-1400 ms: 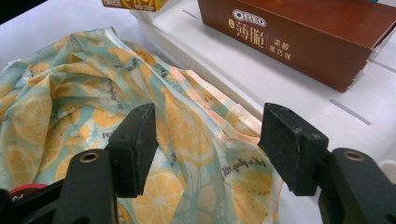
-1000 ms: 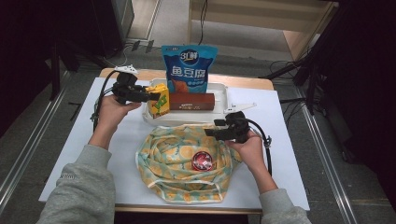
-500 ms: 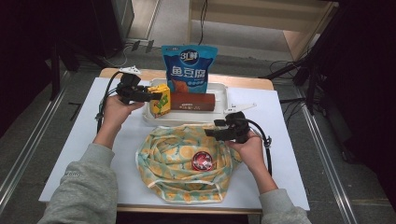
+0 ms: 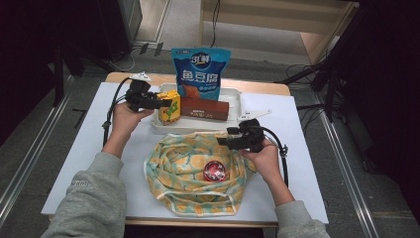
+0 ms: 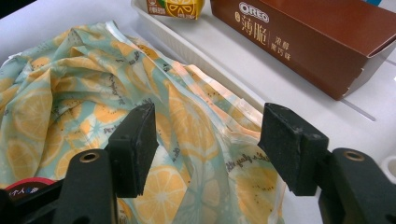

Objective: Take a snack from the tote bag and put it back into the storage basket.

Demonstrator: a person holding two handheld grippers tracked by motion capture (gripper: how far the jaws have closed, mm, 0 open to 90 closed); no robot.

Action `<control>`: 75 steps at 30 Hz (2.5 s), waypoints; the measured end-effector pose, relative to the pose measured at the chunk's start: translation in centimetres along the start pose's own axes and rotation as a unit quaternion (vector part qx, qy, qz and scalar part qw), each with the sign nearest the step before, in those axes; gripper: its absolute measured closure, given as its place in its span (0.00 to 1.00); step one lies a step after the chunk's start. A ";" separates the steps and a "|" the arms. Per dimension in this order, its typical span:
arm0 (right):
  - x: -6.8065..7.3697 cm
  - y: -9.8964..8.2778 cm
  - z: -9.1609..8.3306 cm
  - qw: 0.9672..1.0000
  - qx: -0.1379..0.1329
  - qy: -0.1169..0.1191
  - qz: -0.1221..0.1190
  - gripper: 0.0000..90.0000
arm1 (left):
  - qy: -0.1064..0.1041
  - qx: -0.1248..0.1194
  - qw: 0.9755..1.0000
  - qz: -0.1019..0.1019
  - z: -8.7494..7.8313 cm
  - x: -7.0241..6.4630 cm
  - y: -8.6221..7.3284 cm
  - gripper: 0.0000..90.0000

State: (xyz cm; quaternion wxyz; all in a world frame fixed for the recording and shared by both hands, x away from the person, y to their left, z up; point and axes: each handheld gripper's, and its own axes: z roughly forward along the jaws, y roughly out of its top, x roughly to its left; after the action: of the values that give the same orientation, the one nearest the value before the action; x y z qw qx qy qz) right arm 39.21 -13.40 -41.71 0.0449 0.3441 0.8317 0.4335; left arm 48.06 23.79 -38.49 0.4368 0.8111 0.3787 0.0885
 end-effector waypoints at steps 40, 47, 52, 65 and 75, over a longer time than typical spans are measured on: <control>-0.1 0.0 0.2 1.000 0.002 0.005 -0.005 0.41 | -0.025 0.031 0.999 0.013 0.3 -0.7 -2.0 0.49; 0.0 0.3 0.3 1.000 0.001 0.006 -0.008 0.41 | -0.020 0.029 0.999 0.009 -0.3 -0.8 -2.4 0.45; 0.0 0.5 0.5 1.000 0.000 0.008 -0.009 0.41 | -0.012 0.027 1.000 0.002 -1.1 -0.7 -2.7 0.43; 0.1 1.1 1.2 1.000 0.001 0.015 -0.016 0.41 | -0.009 0.027 1.000 -0.004 -2.8 -1.4 -3.5 0.43; -0.1 1.1 1.3 1.000 0.000 0.015 -0.015 0.41 | -0.008 0.030 0.999 -0.009 -3.7 -2.4 -3.7 0.55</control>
State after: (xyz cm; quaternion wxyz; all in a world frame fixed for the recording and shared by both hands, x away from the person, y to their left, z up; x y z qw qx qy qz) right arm 40.38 -12.11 -41.72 0.0391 0.3252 0.8372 0.4380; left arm 42.60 25.72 -38.67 0.4156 0.8212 0.3852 0.0666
